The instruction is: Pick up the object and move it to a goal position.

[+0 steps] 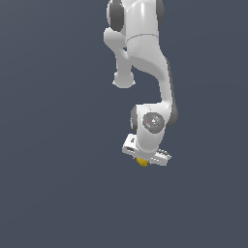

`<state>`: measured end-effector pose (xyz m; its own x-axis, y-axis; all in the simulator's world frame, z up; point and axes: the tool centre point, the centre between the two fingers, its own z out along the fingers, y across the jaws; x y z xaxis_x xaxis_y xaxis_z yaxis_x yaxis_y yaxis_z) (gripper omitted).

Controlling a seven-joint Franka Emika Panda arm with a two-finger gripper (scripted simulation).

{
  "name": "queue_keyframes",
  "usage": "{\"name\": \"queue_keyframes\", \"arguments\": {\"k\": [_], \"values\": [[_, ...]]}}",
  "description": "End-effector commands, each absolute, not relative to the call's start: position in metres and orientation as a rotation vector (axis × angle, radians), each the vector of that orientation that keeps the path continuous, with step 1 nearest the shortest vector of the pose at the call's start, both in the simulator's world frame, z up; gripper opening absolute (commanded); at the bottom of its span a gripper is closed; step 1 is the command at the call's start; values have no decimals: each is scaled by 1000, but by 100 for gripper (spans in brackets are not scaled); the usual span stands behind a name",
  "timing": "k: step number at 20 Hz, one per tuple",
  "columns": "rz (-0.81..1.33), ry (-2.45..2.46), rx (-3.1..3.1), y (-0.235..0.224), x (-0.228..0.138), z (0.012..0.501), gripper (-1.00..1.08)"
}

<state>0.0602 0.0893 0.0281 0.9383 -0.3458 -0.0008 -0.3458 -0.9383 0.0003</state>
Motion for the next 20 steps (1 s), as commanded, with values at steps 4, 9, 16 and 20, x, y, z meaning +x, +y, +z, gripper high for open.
{"name": "queue_keyframes", "arguments": {"k": [4,9,16,20], "values": [[0,-552,3093,89,61,28,-100],[-1,-552,3093,89,60,29,-100],[-1,-552,3093,79,52,38,-100],[-1,-552,3093,68,43,49,-100]]}}
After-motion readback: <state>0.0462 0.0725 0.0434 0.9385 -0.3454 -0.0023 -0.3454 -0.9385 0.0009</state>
